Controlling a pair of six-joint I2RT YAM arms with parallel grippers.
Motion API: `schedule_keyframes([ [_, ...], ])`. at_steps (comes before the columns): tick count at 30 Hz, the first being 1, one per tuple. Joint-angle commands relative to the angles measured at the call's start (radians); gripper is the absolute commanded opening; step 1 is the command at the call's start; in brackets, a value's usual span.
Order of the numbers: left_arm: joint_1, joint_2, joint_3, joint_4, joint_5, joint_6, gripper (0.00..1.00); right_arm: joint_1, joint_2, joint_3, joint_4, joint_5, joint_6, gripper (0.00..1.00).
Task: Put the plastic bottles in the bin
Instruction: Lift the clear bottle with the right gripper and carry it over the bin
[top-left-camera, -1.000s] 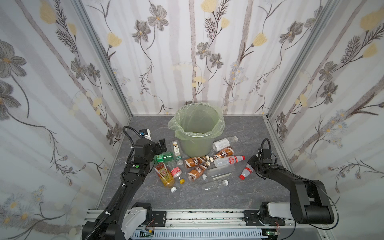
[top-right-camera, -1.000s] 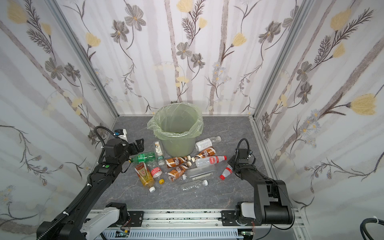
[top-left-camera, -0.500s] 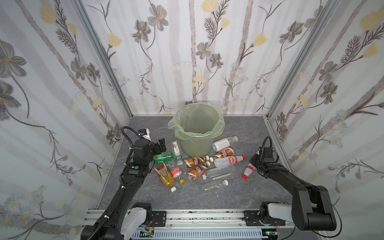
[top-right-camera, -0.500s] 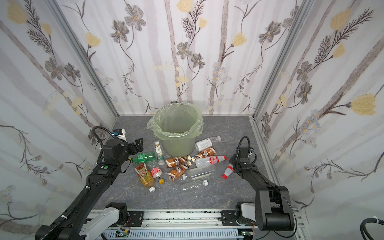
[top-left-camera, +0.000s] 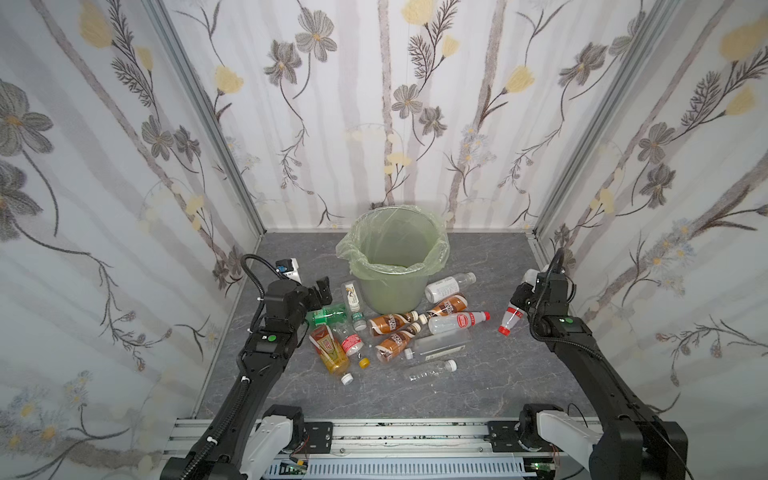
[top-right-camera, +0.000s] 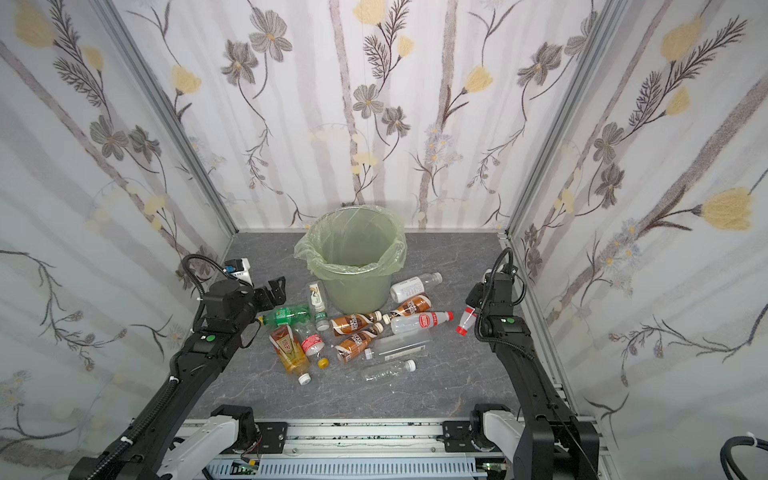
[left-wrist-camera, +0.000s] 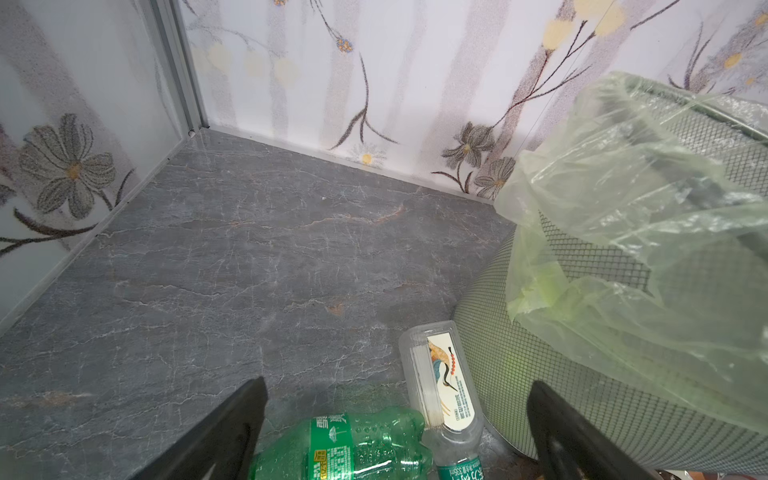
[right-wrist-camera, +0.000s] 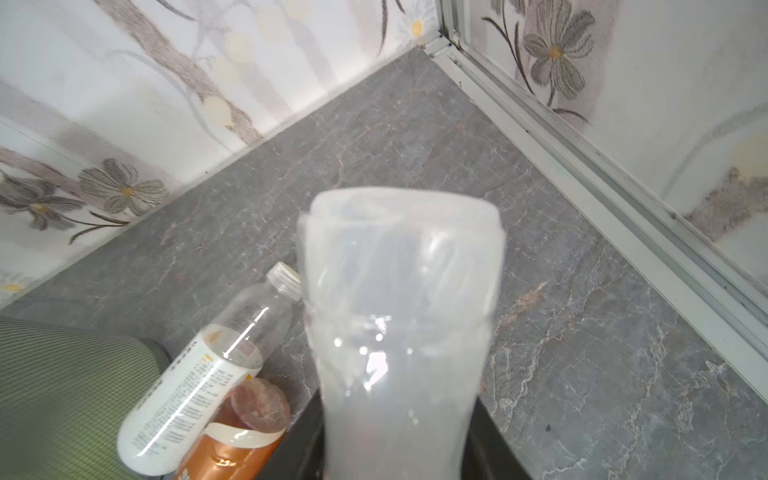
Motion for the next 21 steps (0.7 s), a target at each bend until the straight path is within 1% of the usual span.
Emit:
schedule_keyframes([
  [1,0.001,0.001,0.001,0.017,-0.010,-0.001,1.00,0.000,-0.028,0.061,0.033,-0.149,-0.042,0.40],
  [5,0.001,-0.001,0.002,0.017,-0.018,0.003,1.00,0.002,-0.045,0.127,0.120,-0.356,-0.041,0.40],
  [9,0.001,-0.005,-0.004,0.017,-0.018,-0.002,1.00,0.003,-0.013,0.219,0.167,-0.560,-0.057,0.40],
  [12,0.001,-0.011,-0.008,0.017,-0.018,-0.006,1.00,0.007,0.014,0.277,0.220,-0.693,-0.051,0.41],
  [15,0.000,-0.013,-0.010,0.015,-0.019,-0.009,1.00,0.027,0.043,0.340,0.273,-0.768,-0.035,0.41],
  [18,0.000,-0.010,-0.008,0.014,-0.018,-0.006,1.00,0.069,0.085,0.419,0.277,-0.800,-0.041,0.41],
  [21,0.001,-0.010,-0.007,0.011,-0.016,-0.006,1.00,0.121,0.127,0.499,0.261,-0.804,-0.063,0.42],
])
